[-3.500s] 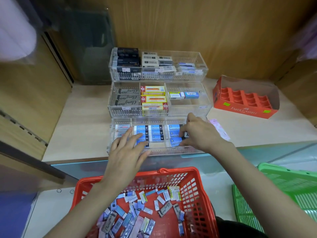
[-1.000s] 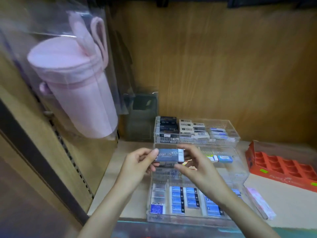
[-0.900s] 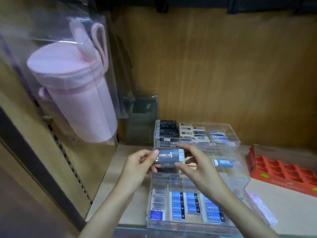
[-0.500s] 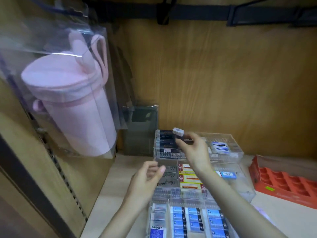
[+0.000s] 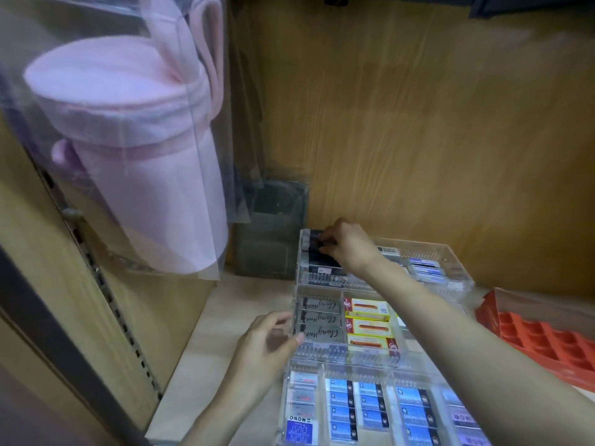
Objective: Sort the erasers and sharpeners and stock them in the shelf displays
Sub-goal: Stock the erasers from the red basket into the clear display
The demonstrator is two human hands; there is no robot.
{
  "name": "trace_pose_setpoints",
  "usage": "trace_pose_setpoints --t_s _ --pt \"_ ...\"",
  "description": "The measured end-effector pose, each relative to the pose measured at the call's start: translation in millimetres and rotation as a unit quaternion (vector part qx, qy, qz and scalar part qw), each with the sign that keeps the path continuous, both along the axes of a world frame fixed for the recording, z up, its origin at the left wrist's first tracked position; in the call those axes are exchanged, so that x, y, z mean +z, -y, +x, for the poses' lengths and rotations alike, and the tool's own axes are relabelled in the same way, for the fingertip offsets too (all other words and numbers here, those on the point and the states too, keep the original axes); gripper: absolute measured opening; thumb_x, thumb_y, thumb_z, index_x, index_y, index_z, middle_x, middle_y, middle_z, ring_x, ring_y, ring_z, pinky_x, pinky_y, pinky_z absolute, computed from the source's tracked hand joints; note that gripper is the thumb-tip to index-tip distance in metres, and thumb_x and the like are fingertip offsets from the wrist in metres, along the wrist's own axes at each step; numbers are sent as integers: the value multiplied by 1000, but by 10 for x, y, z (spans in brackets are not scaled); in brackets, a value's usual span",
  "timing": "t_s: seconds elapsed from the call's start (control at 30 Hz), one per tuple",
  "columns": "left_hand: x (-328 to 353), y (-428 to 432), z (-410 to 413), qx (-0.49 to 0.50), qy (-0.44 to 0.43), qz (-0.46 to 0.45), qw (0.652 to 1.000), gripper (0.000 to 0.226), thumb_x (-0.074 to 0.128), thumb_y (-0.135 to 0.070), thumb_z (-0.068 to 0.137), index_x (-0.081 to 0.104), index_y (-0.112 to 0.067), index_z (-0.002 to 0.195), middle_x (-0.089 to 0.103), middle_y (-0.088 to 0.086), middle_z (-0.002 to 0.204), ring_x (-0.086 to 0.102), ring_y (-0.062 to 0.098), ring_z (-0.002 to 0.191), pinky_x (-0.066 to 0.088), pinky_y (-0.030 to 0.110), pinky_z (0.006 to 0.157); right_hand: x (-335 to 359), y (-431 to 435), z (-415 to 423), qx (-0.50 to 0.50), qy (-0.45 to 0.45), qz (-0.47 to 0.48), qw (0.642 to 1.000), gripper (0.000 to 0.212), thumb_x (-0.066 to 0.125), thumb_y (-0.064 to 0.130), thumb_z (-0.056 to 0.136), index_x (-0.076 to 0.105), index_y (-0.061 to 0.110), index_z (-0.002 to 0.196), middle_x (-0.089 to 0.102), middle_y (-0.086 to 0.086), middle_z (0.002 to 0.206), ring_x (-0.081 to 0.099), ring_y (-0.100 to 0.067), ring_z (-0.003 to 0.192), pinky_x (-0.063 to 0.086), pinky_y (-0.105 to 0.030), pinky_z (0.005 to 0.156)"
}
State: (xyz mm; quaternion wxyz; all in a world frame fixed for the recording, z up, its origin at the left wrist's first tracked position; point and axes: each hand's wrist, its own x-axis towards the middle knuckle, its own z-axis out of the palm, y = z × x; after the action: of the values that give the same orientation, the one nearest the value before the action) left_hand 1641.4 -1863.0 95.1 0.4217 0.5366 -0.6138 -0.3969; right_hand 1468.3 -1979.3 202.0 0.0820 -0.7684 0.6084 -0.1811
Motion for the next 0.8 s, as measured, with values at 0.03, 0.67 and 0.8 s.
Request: trace_pose_setpoints --t_s 0.03,0.67,0.8 --pt "-17 0 -33 -13 12 -12 1000 33 72 -26 81 61 -32 112 54 -19 115 55 -2 105 44 18 93 -15 -6 -13 -5 -1 -9 1000 23 64 19 87 69 12 108 63 -12 109 60 -32 97 45 -32 79" --pt "-56 -8 -179 16 -16 -19 1000 34 72 -15 81 64 -22 112 53 -11 116 51 7 116 34 -1 86 -159 -118 -33 -96 1 -57 994 28 62 29 88 67 21 115 53 -13 116 46 -35 110 40 -37 92" --pt "77 -417 -206 -9 46 -79 996 49 64 -19 88 48 -14 135 37 -1 137 32 6 132 17 -3 99 -190 -753 -95 -89 149 -100 980 27 60 20 90 63 9 114 50 -17 113 44 -33 112 32 -30 92"
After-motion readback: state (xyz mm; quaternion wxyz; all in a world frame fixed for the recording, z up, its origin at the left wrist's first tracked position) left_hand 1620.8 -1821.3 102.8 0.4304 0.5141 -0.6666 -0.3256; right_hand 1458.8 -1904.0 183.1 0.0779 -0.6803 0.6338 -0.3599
